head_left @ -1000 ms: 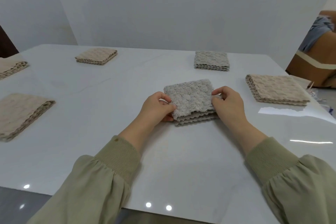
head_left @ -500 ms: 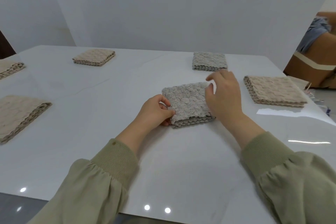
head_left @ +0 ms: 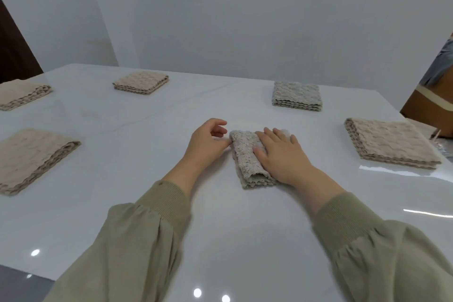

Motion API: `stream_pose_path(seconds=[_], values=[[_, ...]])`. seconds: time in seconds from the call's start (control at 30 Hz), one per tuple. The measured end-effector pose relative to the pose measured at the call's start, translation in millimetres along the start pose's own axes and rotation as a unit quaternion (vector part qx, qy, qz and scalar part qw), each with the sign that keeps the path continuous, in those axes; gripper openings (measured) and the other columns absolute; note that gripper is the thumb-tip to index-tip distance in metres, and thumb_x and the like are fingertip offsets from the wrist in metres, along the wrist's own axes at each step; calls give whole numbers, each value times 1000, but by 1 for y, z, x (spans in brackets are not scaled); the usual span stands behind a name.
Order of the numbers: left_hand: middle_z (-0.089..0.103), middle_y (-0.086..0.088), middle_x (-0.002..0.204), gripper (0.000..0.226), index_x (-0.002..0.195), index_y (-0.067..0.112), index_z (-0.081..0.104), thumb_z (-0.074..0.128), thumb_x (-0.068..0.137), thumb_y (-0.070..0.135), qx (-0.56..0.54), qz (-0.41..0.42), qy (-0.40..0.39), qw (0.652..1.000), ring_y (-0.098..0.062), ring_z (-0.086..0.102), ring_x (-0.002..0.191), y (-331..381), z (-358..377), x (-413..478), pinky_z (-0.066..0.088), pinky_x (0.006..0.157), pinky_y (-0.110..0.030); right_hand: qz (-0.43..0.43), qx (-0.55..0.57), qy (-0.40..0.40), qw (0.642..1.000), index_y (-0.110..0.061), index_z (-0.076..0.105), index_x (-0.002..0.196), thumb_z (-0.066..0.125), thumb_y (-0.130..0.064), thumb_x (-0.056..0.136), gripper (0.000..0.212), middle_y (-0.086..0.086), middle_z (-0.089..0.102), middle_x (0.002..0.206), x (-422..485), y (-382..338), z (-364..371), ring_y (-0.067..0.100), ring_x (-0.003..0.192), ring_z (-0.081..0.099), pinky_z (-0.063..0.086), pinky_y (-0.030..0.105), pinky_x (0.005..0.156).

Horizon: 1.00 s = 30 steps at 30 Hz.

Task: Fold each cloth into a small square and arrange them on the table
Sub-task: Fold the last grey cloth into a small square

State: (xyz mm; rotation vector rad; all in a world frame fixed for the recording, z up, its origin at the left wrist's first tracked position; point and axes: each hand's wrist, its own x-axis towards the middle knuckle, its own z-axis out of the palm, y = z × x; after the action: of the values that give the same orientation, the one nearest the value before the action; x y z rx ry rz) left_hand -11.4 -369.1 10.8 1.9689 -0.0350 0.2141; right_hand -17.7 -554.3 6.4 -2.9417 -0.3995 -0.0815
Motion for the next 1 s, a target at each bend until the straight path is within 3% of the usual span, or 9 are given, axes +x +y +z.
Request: stream_pose_path(seconds=[0.13,0.33,0.43,0.63,0.73,0.8,0.87,0.93,1.0], values=[[65,13,97,26,98,28,66,72,78,12,36,29,-52,998,1,58,91,-2,1,17,44,86,-21,0,7,6,1000,-24,22,148,24,-45,99,54,-1,17,157,0,0,-2,18,145,11,8,44,116],[68,6,73,17,76,20,72,67,76,4,65,31,-78,994,6,53,56,-4,0,33,42,62,-14,9,29,9,999,-25,24,147,26,-44,98,52,-2,18,157,0,0,-3,16,145,11,8,42,117],[65,6,64,12,72,15,73,70,76,4,80,31,-73,994,7,50,50,-6,-1,38,41,57,-10,13,29,9,999,-25,25,147,26,-45,98,52,-3,18,157,-1,0,-3,15,145,11,8,41,116],[69,0,78,17,80,13,74,61,80,1,148,67,-45,986,2,54,65,-7,4,39,40,61,-4,29,18,12,999,-24,24,147,25,-45,98,54,-2,18,157,-1,-2,-2,15,145,11,9,41,117],[69,-2,93,27,94,19,71,47,92,7,56,26,-78,995,-11,61,86,-7,2,36,48,85,-20,32,8,14,999,-23,23,148,24,-44,98,54,-1,16,158,-1,-3,-2,16,145,10,9,42,116],[65,1,96,24,102,23,66,43,97,23,7,-13,-89,996,-14,61,94,-4,3,32,46,90,-27,34,3,14,999,-22,22,148,24,-44,98,54,0,15,158,-2,-3,-2,17,145,10,8,43,116],[64,2,91,21,107,21,64,53,93,32,28,-18,-84,996,-14,61,85,-3,10,29,46,84,-28,36,0,11,999,-23,21,148,24,-45,98,54,0,14,158,-1,-4,-1,17,145,8,7,44,116],[59,5,81,25,112,20,62,62,87,23,90,2,-71,993,-12,57,74,-3,15,28,47,79,-27,42,-5,7,999,-24,19,148,22,-46,98,55,-1,11,159,-1,-4,0,17,146,6,4,47,116],[54,9,77,31,114,21,62,64,84,15,140,20,-52,989,-12,53,76,-1,19,29,43,77,-25,59,-14,-3,998,-28,15,149,20,-50,96,58,-2,7,159,-1,-3,0,18,146,3,1,50,116]])
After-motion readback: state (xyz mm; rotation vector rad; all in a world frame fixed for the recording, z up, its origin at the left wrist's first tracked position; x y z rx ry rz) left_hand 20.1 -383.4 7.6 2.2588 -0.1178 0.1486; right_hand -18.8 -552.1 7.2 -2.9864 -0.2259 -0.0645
